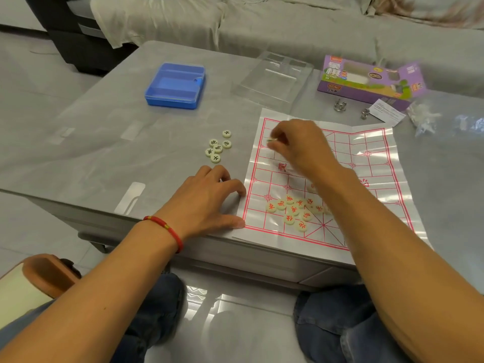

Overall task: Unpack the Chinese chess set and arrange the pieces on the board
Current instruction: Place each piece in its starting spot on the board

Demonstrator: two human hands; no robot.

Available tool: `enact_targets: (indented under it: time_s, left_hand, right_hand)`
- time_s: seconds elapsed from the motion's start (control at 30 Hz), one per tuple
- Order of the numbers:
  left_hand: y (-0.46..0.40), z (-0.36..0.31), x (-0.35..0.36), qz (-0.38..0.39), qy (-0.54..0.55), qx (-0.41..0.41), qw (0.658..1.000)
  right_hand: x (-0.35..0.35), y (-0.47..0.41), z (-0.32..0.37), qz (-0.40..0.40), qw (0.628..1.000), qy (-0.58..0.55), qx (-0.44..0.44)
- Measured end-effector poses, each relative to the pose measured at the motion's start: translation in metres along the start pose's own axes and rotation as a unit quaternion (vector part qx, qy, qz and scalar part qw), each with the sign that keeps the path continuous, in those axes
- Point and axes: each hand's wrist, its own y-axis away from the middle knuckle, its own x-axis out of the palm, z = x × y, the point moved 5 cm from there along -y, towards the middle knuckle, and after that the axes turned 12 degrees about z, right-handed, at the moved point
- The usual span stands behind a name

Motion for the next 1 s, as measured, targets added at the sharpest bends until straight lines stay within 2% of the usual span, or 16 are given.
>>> enact_targets:
  time_s: [0.2,0.33,0.4,0.47,0.53,0.6,0.67,0.8,1.0]
  left_hand:
    - [0.000,0.000,0.001,0.000,0.004,0.000,1.000]
    - [-0.001,-0.001,0.001,0.005,0.002,-0.001,1.000]
    - [-0.001,-0.001,0.000,0.008,-0.002,-0.002,1.000]
    - [-0.001,-0.002,0.000,0.006,-0.003,0.000,1.000]
    - [-0.001,-0.001,0.000,0.003,-0.003,0.001,1.000]
    - [-0.001,-0.001,0.000,0.002,0.000,0.001,1.000]
    - [-0.001,-0.001,0.000,-0.002,0.001,0.002,1.000]
    - [0.000,-0.001,-0.001,-0.011,-0.019,0.004,1.000]
    - [0.000,-0.001,0.002,-0.017,-0.032,0.000,0.999]
  right_hand:
    - [-0.029,0.026,-0.109,-0.026,0.982,0.008,0.185]
    - [-0.016,0.032,-0.137,-0.003,0.977,-0.030,0.213]
    - [-0.016,0.030,-0.135,-0.021,0.979,-0.052,0.197]
    - [-0.026,0.027,-0.128,-0.075,0.978,-0.069,0.182]
    - [-0.031,0.022,-0.108,-0.111,0.982,-0.044,0.149]
    - [-0.020,0.014,-0.074,-0.081,0.992,-0.036,0.084]
    - [0.001,0.007,-0.030,-0.012,1.000,-0.025,-0.009]
    - [0.039,0.000,0.049,0.063,0.981,0.028,-0.182]
    - [0.064,-0.021,0.075,0.107,0.964,0.108,-0.217]
